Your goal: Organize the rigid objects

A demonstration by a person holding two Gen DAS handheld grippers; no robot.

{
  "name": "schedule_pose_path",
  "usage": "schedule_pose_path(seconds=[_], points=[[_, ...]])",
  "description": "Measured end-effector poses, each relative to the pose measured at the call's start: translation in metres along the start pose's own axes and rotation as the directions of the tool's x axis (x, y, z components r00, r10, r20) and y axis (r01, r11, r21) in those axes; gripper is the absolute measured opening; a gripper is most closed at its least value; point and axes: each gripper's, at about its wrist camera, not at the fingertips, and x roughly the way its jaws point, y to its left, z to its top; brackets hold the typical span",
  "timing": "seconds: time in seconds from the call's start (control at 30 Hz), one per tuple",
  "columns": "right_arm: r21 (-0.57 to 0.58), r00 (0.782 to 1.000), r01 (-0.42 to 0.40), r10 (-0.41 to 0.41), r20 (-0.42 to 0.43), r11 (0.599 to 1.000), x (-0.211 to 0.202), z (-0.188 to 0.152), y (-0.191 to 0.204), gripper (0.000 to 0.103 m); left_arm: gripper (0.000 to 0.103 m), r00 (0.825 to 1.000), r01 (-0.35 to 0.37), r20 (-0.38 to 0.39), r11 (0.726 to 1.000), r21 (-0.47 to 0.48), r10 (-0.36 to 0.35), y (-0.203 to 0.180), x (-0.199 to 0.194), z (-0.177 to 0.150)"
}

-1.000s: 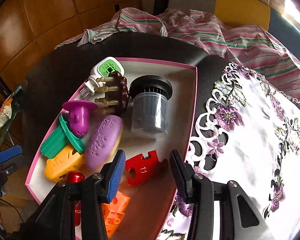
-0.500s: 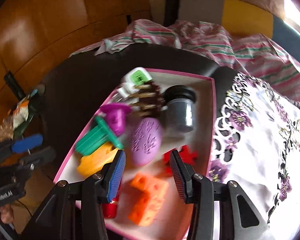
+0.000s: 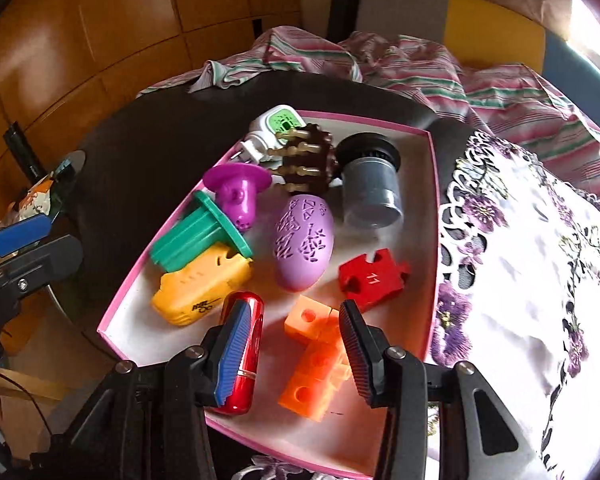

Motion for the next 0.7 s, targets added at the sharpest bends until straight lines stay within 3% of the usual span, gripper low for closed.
schedule_pose_path(seconds=[0.07, 0.23, 0.47, 0.7], points=[[0.01, 1.0, 0.002, -0.002, 0.009, 1.0, -0.003, -0.001, 0.0, 0.046, 0.086, 1.0, -0.007, 0.01, 1.0, -0.002, 0.007, -0.001, -0.002, -0.001], [0.081, 0.997, 0.02, -0.026, 0.073, 0.996, -0.019, -0.001, -0.002, 0.046, 0.103, 1.0, -0.019, 0.02, 1.0, -0.002, 0.019, -0.003, -0.006, -0.001], [0.181, 0.982, 0.102, -0.128, 0.136, 0.978, -0.044, -0.002, 0.0, 0.047, 0.103, 0.999, 0.001, 0.039, 1.0, -0.026, 0.0, -0.007, -0.016, -0.005], [0.199, 0.965, 0.187, -0.218, 0.147, 0.962, -0.056, -0.016, 0.009, 0.047, 0.103, 0.993, -0.082, 0.082, 0.996, 0.019, 0.08, -0.02, -0.031, -0.012]])
